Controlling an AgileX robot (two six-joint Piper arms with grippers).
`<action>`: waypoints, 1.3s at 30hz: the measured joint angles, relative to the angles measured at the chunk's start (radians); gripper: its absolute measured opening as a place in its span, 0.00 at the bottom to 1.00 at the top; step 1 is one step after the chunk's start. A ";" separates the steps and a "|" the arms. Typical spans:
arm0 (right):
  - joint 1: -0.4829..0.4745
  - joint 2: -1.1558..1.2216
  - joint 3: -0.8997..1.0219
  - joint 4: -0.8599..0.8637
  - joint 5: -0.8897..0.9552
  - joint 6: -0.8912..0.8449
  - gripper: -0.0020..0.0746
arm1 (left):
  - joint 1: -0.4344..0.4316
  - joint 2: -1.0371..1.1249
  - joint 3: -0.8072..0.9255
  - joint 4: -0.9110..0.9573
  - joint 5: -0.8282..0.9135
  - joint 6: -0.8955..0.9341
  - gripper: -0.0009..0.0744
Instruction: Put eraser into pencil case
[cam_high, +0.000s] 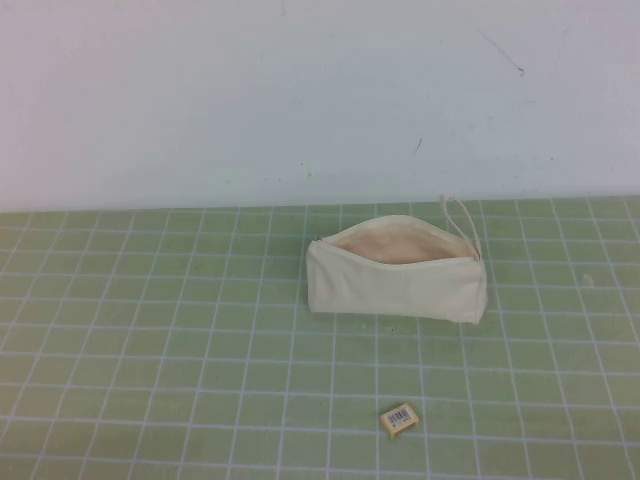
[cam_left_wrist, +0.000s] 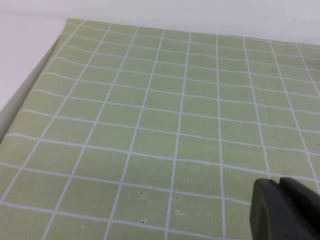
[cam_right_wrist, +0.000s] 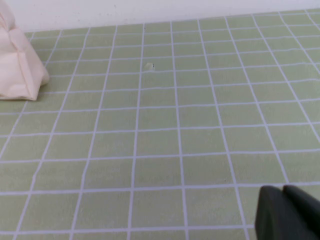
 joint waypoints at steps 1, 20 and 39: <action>0.000 0.000 0.000 0.000 0.000 0.000 0.02 | 0.000 0.000 0.000 0.000 0.000 0.000 0.01; 0.000 0.000 0.000 0.000 0.000 0.000 0.02 | 0.000 0.000 0.000 0.000 0.000 0.000 0.01; 0.000 0.000 0.004 0.479 -0.025 0.033 0.02 | 0.000 0.000 0.000 0.000 0.000 0.000 0.01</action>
